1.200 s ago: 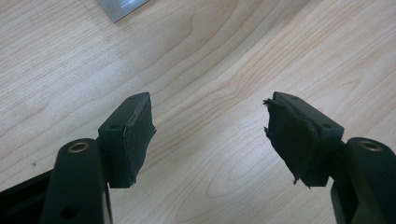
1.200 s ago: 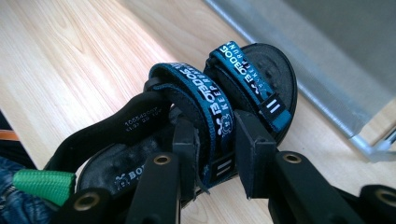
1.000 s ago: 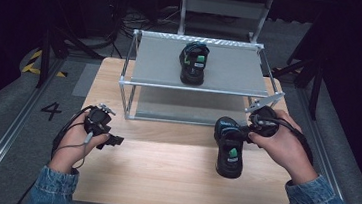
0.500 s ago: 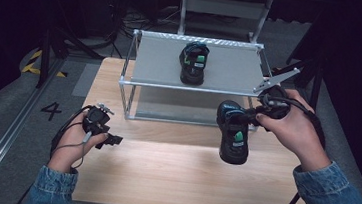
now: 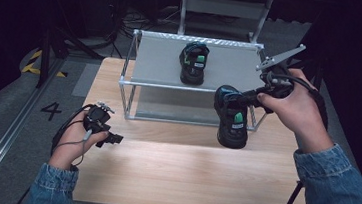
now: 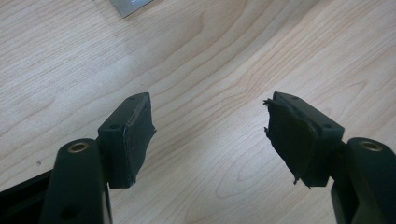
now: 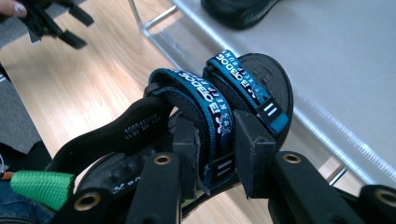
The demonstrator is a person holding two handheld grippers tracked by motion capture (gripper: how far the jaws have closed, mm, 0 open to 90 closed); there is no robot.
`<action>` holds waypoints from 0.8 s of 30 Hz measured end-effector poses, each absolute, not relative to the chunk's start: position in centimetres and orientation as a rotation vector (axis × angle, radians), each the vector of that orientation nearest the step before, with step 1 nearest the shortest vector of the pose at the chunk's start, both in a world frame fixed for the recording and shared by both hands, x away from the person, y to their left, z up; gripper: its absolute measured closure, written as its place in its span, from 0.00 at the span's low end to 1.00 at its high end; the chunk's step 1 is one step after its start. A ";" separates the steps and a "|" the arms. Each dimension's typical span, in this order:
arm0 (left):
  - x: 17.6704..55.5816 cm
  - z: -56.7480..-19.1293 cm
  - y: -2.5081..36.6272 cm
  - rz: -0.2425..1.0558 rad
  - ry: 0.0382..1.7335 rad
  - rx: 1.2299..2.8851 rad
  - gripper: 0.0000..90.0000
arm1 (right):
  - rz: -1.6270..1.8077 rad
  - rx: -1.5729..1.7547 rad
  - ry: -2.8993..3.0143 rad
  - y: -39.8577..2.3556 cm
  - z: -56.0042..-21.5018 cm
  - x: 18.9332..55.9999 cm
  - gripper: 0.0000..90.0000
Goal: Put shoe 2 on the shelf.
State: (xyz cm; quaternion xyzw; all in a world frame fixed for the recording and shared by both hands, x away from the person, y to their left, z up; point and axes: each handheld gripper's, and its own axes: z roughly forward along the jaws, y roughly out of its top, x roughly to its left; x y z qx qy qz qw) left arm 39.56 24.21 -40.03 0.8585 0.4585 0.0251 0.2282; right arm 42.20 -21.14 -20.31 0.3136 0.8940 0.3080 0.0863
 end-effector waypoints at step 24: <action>41.1 -40.6 24.0 0.025 1.212 2.370 0.34 | 0.966 1.058 2.577 -19.8 -19.4 51.8 0.80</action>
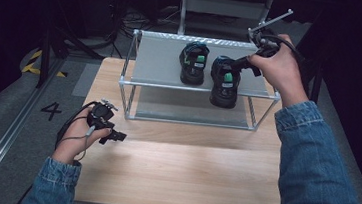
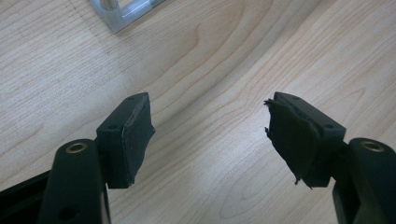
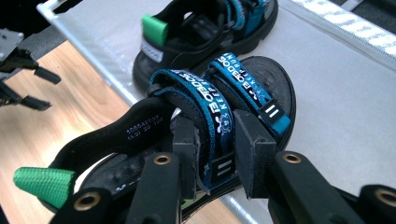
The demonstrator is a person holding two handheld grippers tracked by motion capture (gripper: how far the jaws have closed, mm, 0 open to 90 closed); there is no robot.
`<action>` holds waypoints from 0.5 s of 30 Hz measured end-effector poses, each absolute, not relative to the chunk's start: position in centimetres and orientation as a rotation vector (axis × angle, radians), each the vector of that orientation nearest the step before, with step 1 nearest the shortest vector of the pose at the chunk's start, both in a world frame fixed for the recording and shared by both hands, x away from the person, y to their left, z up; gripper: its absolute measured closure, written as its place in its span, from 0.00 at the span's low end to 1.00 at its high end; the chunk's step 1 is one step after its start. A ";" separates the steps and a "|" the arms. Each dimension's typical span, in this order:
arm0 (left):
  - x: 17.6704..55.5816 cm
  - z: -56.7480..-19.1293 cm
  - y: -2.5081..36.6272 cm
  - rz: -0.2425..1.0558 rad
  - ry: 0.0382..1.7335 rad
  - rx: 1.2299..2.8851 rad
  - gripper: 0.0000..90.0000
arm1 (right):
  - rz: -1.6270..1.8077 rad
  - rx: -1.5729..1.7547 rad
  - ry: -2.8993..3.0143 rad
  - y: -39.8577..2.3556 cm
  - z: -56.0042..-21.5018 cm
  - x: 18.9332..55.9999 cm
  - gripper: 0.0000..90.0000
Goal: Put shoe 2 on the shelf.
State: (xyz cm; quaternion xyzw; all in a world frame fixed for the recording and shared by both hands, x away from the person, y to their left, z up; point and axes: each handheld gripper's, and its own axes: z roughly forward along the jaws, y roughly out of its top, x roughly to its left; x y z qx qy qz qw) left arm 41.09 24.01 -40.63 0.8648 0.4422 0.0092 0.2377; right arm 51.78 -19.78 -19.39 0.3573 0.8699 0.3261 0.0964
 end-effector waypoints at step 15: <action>41.0 -40.5 24.4 0.049 1.217 2.353 0.35 | 0.952 1.121 2.577 -19.4 -20.5 56.0 0.80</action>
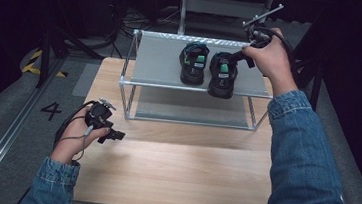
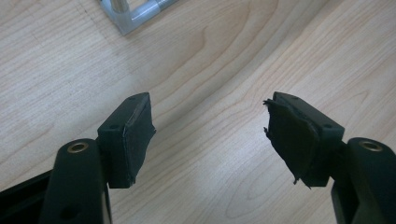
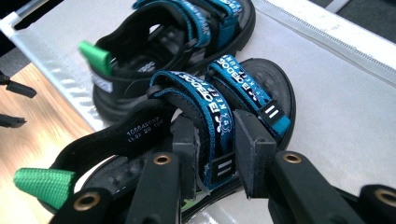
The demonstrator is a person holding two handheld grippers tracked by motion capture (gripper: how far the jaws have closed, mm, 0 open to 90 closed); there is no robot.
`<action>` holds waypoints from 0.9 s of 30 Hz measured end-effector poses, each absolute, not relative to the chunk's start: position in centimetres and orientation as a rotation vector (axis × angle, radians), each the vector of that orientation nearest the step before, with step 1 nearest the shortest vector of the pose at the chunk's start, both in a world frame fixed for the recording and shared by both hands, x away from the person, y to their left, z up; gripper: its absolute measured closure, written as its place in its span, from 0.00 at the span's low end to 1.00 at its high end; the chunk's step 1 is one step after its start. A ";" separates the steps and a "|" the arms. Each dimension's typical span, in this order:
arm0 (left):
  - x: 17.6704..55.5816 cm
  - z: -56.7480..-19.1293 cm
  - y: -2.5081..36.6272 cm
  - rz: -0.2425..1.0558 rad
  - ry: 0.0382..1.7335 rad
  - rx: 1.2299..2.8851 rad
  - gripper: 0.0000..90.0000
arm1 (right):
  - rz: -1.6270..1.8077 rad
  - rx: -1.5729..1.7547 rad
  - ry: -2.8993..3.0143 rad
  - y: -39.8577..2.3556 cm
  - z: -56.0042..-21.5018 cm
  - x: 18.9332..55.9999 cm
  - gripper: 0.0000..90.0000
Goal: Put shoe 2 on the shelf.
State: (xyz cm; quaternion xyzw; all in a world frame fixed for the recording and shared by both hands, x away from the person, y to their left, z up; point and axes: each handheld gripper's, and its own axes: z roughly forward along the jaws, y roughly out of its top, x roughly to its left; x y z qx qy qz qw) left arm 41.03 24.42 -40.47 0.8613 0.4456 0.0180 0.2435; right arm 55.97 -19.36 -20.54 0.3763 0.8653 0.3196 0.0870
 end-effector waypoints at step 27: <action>40.9 -40.7 23.7 0.050 1.202 2.384 0.35 | 0.997 1.107 2.492 -18.7 -22.0 57.9 0.64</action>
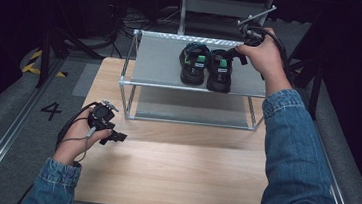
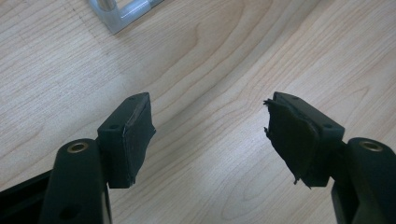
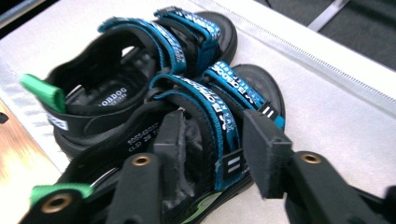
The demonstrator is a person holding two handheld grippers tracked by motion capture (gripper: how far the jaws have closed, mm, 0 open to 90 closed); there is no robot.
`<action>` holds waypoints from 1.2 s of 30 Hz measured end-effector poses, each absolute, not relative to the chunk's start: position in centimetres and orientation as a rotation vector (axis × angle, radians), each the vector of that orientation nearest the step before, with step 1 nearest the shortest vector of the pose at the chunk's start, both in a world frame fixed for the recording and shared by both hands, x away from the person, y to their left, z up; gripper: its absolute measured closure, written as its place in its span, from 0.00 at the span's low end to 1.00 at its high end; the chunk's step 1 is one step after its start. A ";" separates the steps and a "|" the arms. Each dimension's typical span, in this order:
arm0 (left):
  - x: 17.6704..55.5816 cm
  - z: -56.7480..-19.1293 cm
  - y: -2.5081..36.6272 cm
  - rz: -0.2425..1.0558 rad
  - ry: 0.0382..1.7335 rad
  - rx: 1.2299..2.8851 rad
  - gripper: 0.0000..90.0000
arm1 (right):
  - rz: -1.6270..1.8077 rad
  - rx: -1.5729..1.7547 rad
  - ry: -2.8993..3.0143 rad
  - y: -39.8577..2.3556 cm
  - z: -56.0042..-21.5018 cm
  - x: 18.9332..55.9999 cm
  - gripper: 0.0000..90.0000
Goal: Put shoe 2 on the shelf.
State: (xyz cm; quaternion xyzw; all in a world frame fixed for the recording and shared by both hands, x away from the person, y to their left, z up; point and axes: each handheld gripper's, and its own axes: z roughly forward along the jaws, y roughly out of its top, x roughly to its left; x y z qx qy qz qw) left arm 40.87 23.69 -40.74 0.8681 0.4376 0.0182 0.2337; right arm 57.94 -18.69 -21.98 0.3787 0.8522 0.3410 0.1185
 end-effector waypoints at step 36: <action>40.7 -40.9 23.0 0.045 1.191 2.415 0.35 | 1.094 1.076 2.552 -19.3 -27.4 46.7 0.97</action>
